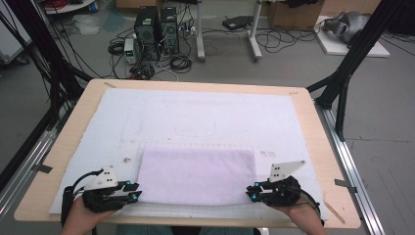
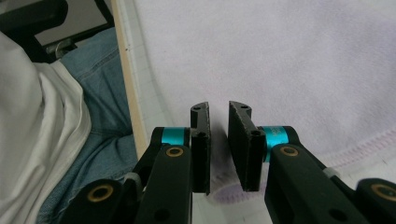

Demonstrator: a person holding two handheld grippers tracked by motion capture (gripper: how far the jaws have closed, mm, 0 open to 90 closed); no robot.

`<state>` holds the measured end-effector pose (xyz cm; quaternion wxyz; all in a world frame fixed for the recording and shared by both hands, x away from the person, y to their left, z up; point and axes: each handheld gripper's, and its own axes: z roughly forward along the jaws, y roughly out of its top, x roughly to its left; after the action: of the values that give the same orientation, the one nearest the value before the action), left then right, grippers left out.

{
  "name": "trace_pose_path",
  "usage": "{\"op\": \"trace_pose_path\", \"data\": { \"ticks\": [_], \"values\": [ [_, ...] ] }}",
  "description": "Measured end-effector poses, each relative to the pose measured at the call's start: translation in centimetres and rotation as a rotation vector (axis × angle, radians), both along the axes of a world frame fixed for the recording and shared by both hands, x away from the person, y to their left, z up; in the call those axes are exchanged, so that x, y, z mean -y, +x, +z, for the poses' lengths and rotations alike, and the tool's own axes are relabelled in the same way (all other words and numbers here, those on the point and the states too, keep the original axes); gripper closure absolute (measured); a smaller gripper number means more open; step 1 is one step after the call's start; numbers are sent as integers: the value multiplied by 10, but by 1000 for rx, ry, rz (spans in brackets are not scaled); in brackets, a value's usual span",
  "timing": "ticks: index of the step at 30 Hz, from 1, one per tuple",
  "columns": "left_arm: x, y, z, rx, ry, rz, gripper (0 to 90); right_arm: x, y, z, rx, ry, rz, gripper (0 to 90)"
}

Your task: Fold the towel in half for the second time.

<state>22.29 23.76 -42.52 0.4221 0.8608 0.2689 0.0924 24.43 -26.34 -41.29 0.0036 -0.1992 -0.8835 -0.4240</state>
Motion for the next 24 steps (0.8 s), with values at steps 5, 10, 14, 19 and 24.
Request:
{"op": "trace_pose_path", "data": {
  "ticks": [5,10,14,19,24],
  "values": [
    [2,6,-4,-6,-14,14,678,-1,4,-7,-12,-9,-7,726],
    [2,15,5,15,-27,31,612,9,11,4,-7,36,-41,667],
    [3,32,13,36,-23,62,553,9,23,15,32,19,-79,612],
    [3,59,15,58,-34,140,519,8,54,19,52,-21,-160,566],
    [-3,88,2,52,0,238,474,7,82,11,75,-50,-227,480]
  ]
}}
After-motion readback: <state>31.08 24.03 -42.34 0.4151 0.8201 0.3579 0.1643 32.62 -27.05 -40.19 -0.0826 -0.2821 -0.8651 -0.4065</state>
